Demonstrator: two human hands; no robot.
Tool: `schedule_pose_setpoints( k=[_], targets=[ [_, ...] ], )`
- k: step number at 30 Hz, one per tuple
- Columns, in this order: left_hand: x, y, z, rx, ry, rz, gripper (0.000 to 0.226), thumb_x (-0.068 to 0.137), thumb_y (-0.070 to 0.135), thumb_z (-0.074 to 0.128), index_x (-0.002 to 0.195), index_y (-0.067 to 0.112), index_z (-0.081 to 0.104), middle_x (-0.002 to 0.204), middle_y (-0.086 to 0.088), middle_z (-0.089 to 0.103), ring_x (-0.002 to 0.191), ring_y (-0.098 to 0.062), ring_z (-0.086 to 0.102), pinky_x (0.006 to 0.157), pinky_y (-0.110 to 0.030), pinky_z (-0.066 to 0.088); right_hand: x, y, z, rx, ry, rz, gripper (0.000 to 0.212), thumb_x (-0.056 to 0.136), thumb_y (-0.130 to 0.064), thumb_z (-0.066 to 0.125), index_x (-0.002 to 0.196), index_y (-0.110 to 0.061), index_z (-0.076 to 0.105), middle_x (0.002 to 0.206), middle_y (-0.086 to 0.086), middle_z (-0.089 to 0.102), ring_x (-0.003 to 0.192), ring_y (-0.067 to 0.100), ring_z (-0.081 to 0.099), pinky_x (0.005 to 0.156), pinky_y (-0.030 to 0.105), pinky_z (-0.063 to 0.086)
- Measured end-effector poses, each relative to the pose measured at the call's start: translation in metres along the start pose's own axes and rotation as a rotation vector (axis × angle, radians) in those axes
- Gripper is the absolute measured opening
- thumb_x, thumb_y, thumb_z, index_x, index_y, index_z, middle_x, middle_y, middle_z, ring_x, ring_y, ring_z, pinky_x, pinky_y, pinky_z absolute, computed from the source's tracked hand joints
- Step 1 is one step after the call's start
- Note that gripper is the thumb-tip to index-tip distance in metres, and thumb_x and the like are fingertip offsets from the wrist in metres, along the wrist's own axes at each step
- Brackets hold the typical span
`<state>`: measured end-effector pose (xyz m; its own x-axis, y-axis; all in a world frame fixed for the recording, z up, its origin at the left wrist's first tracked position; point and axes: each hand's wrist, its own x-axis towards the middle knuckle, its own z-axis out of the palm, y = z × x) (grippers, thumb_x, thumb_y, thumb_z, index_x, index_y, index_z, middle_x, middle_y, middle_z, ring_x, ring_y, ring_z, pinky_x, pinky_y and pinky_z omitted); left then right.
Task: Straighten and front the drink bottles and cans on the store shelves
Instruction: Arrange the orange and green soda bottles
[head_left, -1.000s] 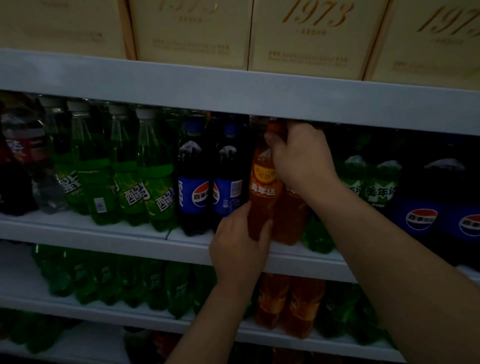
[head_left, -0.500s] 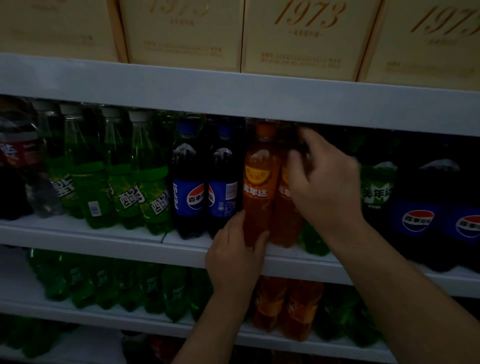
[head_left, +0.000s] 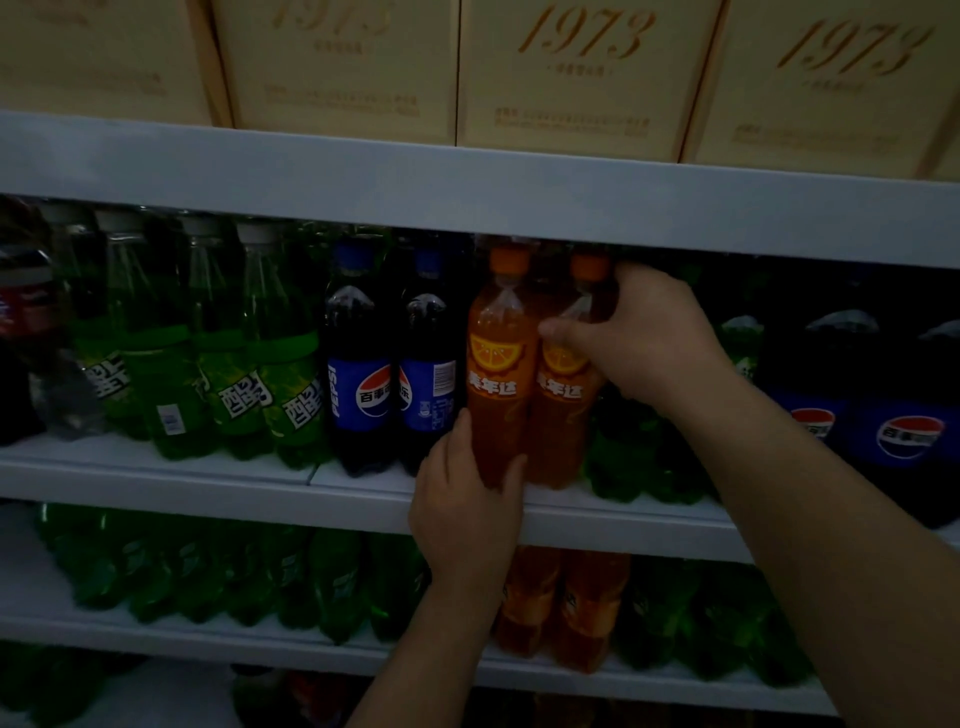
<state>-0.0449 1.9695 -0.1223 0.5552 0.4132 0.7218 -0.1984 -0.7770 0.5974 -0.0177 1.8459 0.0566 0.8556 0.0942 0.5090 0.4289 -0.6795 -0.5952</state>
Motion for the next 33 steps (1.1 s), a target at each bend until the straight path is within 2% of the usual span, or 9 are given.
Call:
schedule_pose_setpoints(
  k=[5,9,14,18,23,26,29,31,33],
  targets=[
    [-0.002,0.0,0.001,-0.01,0.031,0.02,0.075,0.064,0.037,0.084,0.127,0.009,0.054,0.107,-0.01,0.064,0.089,-0.025,0.064,0.071,-0.029,0.047,0.001,0.001,-0.01,0.025,-0.06,0.015,0.028,0.073,-0.038,0.076,0.091,-0.038,0.055,0.084,-0.021,0.06,0.078,-0.003,0.056,0.059,0.019,0.045],
    [-0.005,-0.001,0.002,0.009,0.039,0.023,0.075,0.065,0.036,0.084,0.129,0.01,0.054,0.109,-0.013,0.062,0.092,-0.028,0.063,0.07,-0.037,0.053,0.001,0.002,-0.012,0.074,-0.101,0.03,0.035,0.075,-0.038,0.075,0.101,-0.04,0.052,0.092,-0.018,0.061,0.082,0.002,0.056,0.061,0.02,0.043],
    [-0.007,0.0,0.004,0.039,0.079,0.048,0.075,0.065,0.035,0.084,0.129,0.01,0.054,0.106,-0.013,0.062,0.089,-0.027,0.062,0.069,-0.034,0.051,-0.003,0.006,-0.011,0.08,-0.066,0.033,0.036,0.076,-0.041,0.073,0.102,-0.036,0.048,0.089,-0.012,0.063,0.064,0.006,0.056,0.046,0.021,0.037],
    [-0.004,0.0,0.008,0.064,0.09,0.047,0.074,0.067,0.037,0.082,0.13,0.01,0.054,0.104,-0.013,0.061,0.089,-0.026,0.06,0.068,-0.032,0.048,-0.005,0.006,-0.011,0.052,-0.058,0.017,0.04,0.076,-0.043,0.072,0.106,-0.035,0.047,0.096,-0.012,0.062,0.075,0.01,0.06,0.049,0.022,0.041],
    [-0.007,-0.002,0.01,0.082,0.081,0.054,0.075,0.07,0.04,0.079,0.132,0.011,0.05,0.107,-0.013,0.059,0.093,-0.026,0.058,0.07,-0.029,0.044,-0.006,0.002,-0.008,0.04,-0.039,-0.005,0.036,0.077,-0.04,0.072,0.103,-0.033,0.048,0.092,-0.013,0.06,0.078,0.01,0.062,0.058,0.028,0.052],
    [-0.008,-0.002,0.008,0.082,0.064,0.035,0.076,0.071,0.042,0.078,0.134,0.012,0.047,0.109,-0.013,0.058,0.094,-0.026,0.057,0.072,-0.028,0.04,-0.009,0.004,-0.007,0.054,-0.001,-0.011,0.039,0.074,-0.042,0.075,0.101,-0.035,0.048,0.087,-0.019,0.058,0.073,0.006,0.062,0.054,0.024,0.05],
    [-0.009,-0.001,0.002,0.084,0.022,0.032,0.074,0.073,0.043,0.075,0.134,0.011,0.047,0.113,-0.013,0.058,0.097,-0.027,0.057,0.072,-0.029,0.042,-0.013,0.006,-0.009,0.058,-0.001,-0.009,0.043,0.072,-0.043,0.076,0.104,-0.034,0.05,0.092,-0.016,0.061,0.073,0.006,0.063,0.054,0.021,0.048],
    [-0.01,-0.001,-0.003,0.059,-0.005,0.047,0.069,0.077,0.045,0.071,0.132,0.01,0.05,0.115,-0.012,0.058,0.099,-0.025,0.057,0.073,-0.028,0.043,-0.022,0.005,-0.008,0.029,0.045,-0.009,0.047,0.074,-0.043,0.075,0.113,-0.03,0.051,0.102,-0.011,0.063,0.082,0.006,0.061,0.064,0.021,0.048],
    [-0.01,-0.008,-0.013,0.003,0.004,0.066,0.056,0.083,0.044,0.066,0.127,0.011,0.054,0.114,-0.007,0.059,0.099,-0.019,0.057,0.076,-0.023,0.043,-0.041,0.004,0.001,-0.104,0.268,-0.146,0.049,0.082,-0.041,0.069,0.123,-0.021,0.051,0.114,-0.002,0.061,0.098,0.007,0.055,0.082,0.018,0.042]
  ],
)
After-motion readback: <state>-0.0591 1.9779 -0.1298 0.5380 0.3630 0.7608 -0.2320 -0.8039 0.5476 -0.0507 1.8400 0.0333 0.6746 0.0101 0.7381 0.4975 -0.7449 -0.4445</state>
